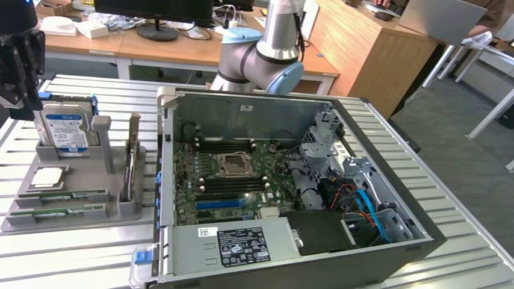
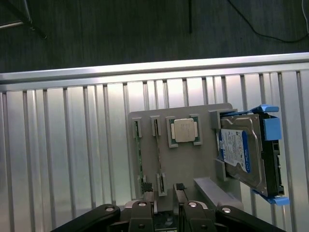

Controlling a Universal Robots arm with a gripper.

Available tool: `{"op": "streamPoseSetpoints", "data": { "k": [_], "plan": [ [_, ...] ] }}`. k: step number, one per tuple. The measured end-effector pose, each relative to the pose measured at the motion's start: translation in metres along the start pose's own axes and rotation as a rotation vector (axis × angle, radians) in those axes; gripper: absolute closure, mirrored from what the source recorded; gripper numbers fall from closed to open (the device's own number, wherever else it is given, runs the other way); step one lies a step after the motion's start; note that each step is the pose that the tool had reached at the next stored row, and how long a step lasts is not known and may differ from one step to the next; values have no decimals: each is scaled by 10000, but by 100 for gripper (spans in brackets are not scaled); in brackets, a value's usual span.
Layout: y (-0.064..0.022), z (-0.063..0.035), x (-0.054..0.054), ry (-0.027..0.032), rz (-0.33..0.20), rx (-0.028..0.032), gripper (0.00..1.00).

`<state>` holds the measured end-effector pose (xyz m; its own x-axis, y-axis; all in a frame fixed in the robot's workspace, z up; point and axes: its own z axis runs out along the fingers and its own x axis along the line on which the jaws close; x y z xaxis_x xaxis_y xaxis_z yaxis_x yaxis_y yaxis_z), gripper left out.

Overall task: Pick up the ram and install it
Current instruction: 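Pick up the ram and move it above insertion slot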

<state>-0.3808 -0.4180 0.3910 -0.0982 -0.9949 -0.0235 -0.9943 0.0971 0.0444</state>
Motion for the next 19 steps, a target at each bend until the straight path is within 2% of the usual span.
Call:
{"op": "streamPoseSetpoints", "data": {
  "k": [19],
  "plan": [
    [-3, 74, 2, 0, 0, 0, 70]
  ]
}}
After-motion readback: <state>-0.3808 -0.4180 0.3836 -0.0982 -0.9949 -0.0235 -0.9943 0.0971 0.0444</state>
